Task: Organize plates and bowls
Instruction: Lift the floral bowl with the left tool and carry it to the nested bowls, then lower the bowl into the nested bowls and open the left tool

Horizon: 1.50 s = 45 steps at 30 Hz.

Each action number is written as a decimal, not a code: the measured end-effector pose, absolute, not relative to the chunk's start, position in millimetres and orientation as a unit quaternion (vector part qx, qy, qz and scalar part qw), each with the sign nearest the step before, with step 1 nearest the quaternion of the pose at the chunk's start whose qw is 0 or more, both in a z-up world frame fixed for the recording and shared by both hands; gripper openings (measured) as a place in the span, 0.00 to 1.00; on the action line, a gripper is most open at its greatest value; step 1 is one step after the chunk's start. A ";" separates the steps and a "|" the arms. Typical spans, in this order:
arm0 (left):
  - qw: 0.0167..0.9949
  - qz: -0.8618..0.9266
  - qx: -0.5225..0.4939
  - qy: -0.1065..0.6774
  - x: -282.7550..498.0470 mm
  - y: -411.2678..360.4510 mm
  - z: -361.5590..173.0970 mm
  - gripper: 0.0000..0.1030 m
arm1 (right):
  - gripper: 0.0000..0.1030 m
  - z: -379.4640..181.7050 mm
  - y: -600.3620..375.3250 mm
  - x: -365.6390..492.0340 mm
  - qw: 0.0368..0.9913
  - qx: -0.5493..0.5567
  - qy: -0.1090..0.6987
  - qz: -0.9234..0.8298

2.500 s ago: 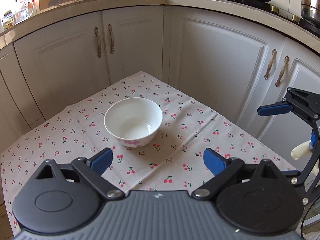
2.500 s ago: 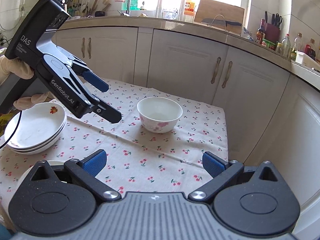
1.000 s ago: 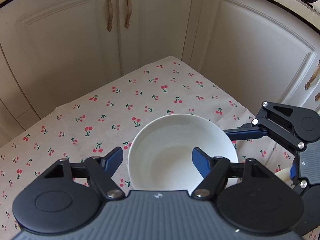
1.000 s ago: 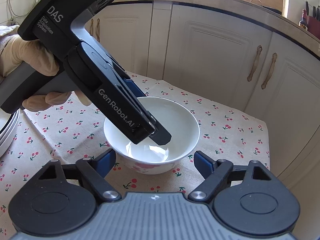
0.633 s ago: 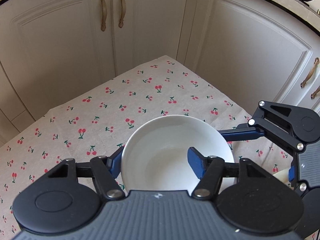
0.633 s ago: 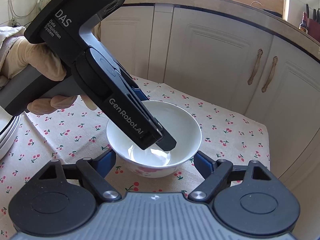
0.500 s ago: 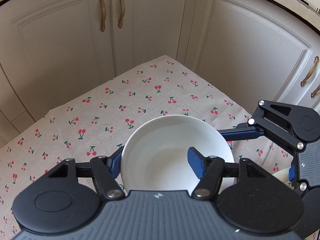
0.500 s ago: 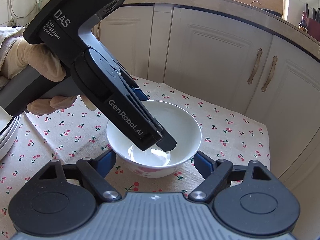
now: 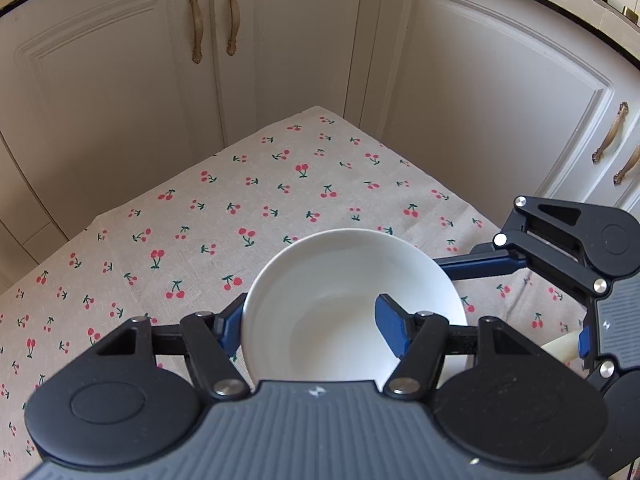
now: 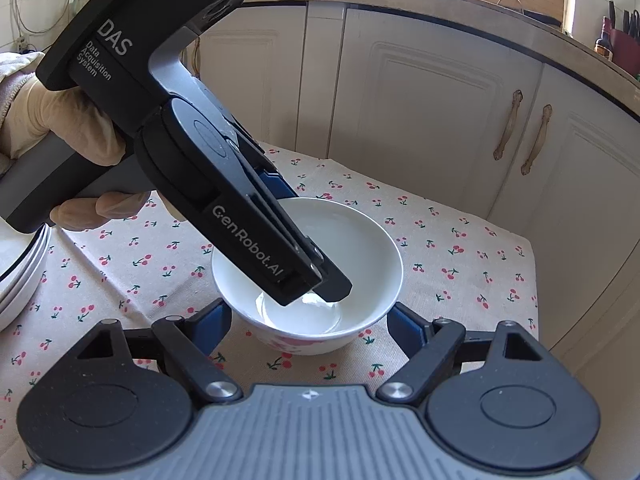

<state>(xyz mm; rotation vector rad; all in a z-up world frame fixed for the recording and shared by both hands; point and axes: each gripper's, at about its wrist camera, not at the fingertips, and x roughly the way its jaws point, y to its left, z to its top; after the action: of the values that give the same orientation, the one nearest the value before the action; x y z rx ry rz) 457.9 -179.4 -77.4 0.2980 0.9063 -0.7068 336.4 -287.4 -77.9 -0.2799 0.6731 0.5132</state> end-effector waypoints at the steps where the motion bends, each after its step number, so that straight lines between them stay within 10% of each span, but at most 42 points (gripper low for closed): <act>1: 0.829 -0.334 0.141 0.426 455.4 -179.1 -75.4 0.63 | 0.86 -75.9 -286.8 333.4 0.902 -0.136 0.325 0.248; 45: 0.832 -0.355 0.153 0.398 228.3 -151.8 4.5 0.63 | 0.86 2.9 -263.3 118.0 0.898 -0.131 0.339 0.248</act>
<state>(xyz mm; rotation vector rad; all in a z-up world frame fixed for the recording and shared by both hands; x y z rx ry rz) 228.3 -151.8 4.5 0.3237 0.8442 -0.7534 118.0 -263.3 2.9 -0.2712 0.7011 0.5135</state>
